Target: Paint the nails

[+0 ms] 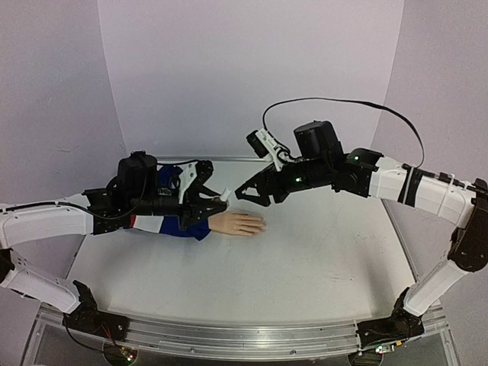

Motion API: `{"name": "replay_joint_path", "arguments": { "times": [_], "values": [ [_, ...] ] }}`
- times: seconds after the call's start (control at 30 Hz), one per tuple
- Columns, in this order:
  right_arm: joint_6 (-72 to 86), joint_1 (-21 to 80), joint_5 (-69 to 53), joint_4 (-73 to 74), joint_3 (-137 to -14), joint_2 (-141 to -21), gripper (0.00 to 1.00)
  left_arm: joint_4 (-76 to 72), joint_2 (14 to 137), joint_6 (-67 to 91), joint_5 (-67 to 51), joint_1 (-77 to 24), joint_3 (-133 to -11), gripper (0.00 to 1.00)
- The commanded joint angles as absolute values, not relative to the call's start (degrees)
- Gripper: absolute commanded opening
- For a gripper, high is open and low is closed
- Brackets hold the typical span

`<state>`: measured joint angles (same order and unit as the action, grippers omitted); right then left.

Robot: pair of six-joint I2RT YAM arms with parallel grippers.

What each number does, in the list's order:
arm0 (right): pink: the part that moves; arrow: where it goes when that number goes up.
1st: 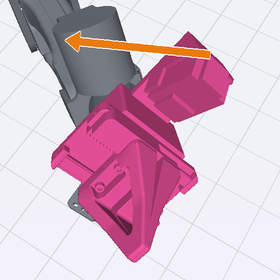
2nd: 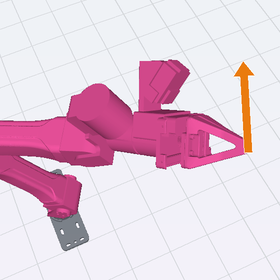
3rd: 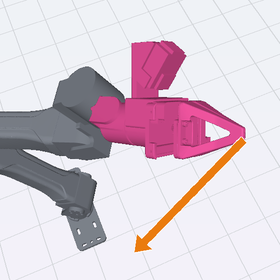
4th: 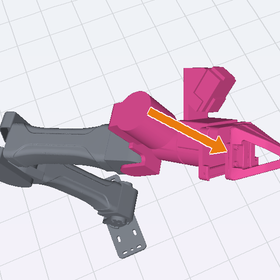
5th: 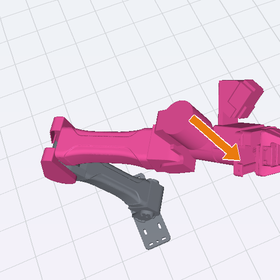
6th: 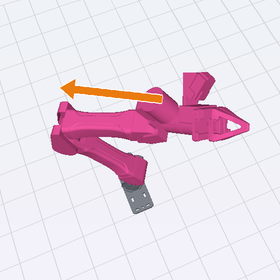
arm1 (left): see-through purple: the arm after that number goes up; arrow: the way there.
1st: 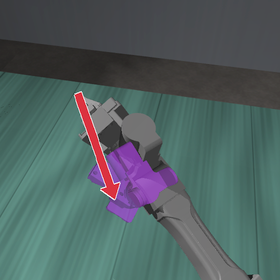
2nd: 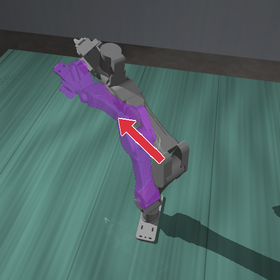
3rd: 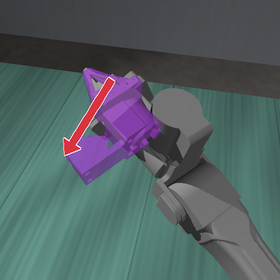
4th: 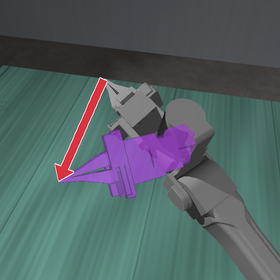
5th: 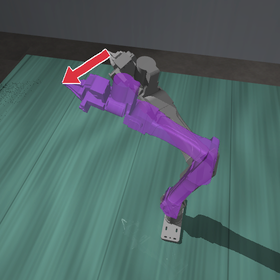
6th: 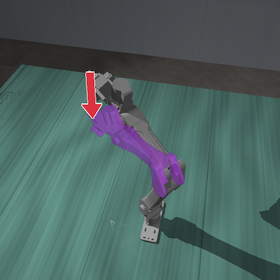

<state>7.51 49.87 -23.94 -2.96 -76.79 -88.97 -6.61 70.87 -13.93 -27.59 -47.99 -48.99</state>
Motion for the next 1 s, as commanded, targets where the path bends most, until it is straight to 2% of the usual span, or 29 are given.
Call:
{"name": "replay_joint_path", "arguments": {
  "times": [0.0, 0.13, 0.5, 0.57, 0.7, 0.77, 0.97],
  "values": [
    [21.39, 49.86, -15.57, -6.44, -75.76, -86.47, 0.68, -9.83, 71.31, -23.82, -2.29, -53.83, -49.45, 0.0],
    [26.92, 50.37, -17.45, -8.94, -76.85, -88.27, 0.68, -9.92, 73.33, -23.35, 4.37, -54.71, -50.51, 0.0],
    [30.82, 52.18, -19.64, -10.71, -81.21, -95.08, 0.68, -9.85, 74.85, -24.08, 6.55, -56.3, -51.33, 0.0],
    [30.99, 52.2, -18.32, -10.72, -81.31, -95.43, 0.64, -9.85, 74.72, -24.0, 6.55, -56.33, -51.37, 0.0],
    [30.93, 52.16, -18.91, -10.72, -82.14, -96.32, 0.44, -9.76, 74.72, -23.82, 6.17, -56.34, -51.26, 0.0],
    [31.1, 52.21, -19.68, -10.77, -82.22, -96.71, 0.38, -9.76, 74.66, -23.65, 6.19, -56.34, -51.23, 0.0],
    [31.64, 52.21, -20.98, -11.16, -82.14, -97.88, 0.38, -9.76, 74.46, -22.64, 5.12, -56.34, -51.48, 0.0]
  ]
}}
